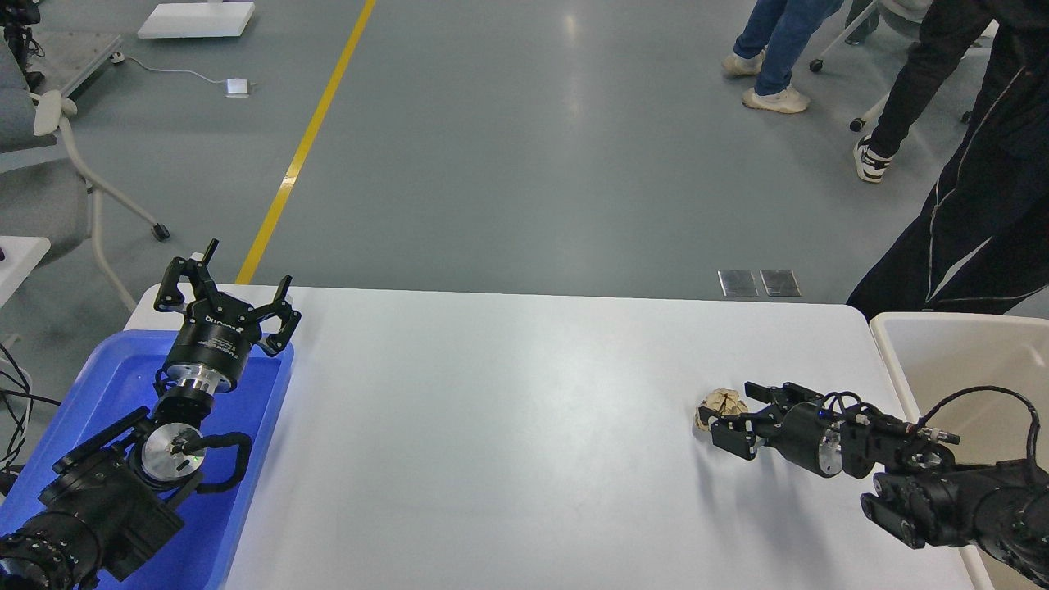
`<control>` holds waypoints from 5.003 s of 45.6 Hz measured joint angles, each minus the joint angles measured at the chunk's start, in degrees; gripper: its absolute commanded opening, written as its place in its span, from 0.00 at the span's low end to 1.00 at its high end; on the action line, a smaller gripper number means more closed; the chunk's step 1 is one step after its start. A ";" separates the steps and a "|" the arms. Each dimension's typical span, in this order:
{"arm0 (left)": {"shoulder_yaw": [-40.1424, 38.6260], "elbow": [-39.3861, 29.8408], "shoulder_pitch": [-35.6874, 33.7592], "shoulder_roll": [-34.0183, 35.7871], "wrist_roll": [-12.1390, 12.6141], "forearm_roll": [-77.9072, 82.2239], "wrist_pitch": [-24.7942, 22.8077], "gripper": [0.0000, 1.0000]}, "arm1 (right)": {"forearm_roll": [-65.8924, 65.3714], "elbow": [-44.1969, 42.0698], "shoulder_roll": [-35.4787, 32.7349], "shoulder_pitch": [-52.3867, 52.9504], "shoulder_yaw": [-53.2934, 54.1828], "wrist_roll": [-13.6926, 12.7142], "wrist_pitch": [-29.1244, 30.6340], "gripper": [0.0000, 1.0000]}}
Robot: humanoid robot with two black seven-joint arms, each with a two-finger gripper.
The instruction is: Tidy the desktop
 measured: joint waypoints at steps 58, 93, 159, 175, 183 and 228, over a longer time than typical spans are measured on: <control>0.00 0.00 0.00 0.00 0.00 0.00 0.00 1.00 | 0.50 -2.85 0.28 -1.13 -1.81 0.01 1.41 0.00; 0.00 0.00 0.00 0.00 0.00 -0.01 0.00 1.00 | 11.02 22.16 -23.35 12.95 9.06 7.77 10.25 0.00; 0.00 0.00 0.00 0.00 0.00 0.00 0.00 1.00 | 32.57 -13.89 -28.80 4.93 26.05 -17.61 34.43 0.00; 0.00 0.00 0.00 0.00 0.00 0.00 0.00 1.00 | 35.96 -20.38 -21.15 -1.36 26.10 -28.36 33.31 0.00; 0.00 0.00 0.00 0.00 0.00 0.00 0.00 1.00 | 38.01 -21.72 -18.01 -4.87 26.15 -29.89 32.36 0.00; 0.00 0.00 0.00 0.00 0.00 0.00 0.00 1.00 | 40.32 -22.23 -10.80 -9.51 27.08 -30.59 27.08 0.99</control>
